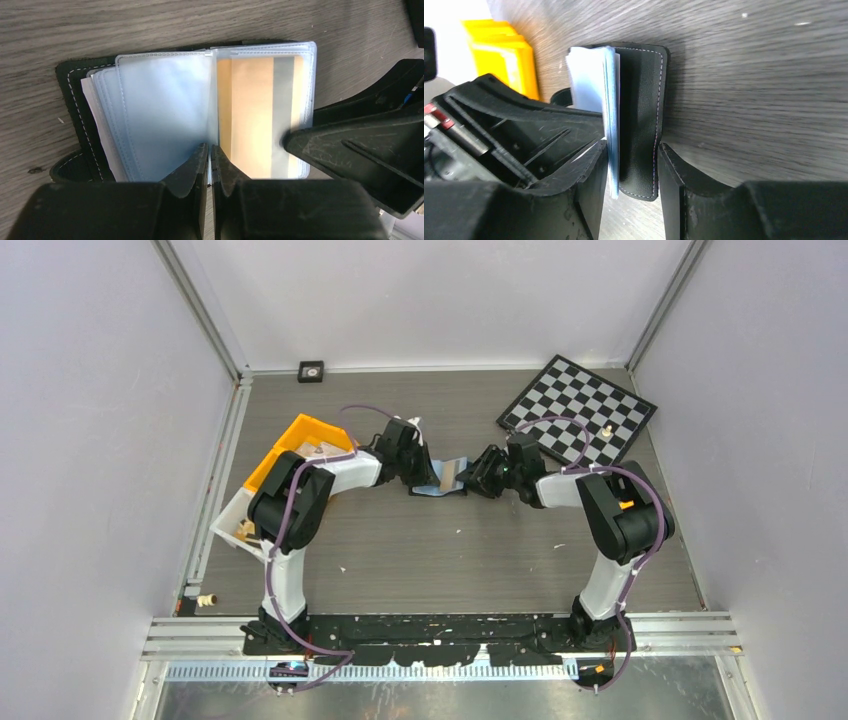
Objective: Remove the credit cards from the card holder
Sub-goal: Pick up the card holder from the center of the board.
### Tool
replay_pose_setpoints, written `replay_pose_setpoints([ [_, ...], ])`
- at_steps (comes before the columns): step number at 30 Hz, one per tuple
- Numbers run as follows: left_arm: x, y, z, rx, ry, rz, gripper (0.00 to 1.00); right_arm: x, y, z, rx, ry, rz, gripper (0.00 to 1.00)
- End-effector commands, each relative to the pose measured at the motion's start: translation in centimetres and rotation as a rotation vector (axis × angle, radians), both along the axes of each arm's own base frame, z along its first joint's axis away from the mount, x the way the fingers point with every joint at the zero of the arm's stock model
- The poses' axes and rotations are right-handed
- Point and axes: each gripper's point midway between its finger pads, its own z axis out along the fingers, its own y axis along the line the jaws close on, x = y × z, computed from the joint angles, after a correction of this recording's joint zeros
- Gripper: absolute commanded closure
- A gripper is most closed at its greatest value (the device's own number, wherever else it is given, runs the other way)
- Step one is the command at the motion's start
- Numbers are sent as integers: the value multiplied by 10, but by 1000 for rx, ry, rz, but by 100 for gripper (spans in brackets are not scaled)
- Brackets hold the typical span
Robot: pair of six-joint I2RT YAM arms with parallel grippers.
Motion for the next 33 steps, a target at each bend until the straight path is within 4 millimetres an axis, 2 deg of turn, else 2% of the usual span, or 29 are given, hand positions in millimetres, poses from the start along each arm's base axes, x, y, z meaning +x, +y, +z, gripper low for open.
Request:
replay_pose_setpoints([
  [1, -14, 7, -28, 45, 97, -4, 90, 0, 31, 47, 179, -136, 109, 56],
  [7, -13, 9, -11, 33, 53, -6, 91, 3, 20, 42, 99, -134, 86, 56],
  [10, -13, 6, -10, 17, 57, -11, 90, 3, 13, 26, 23, -78, 81, 57],
  [11, -14, 5, -11, 14, 61, -14, 91, 3, 13, 25, 22, -74, 78, 59],
  [15, -13, 8, -4, 14, 39, 0, 91, 3, 13, 31, 28, -91, 78, 83],
  [18, -11, 16, 9, 12, -25, 34, 89, 3, 10, 35, 22, -106, 66, 97],
  [21, -9, 24, 32, -8, -107, 77, 83, 1, 8, 39, 18, -121, 63, 99],
  [26, -13, 27, 62, -111, -205, 118, 77, -3, 13, 61, 69, -200, 92, 100],
  [33, -22, 26, 93, -202, -261, 104, 75, -15, 15, 112, 157, -407, 129, 99],
])
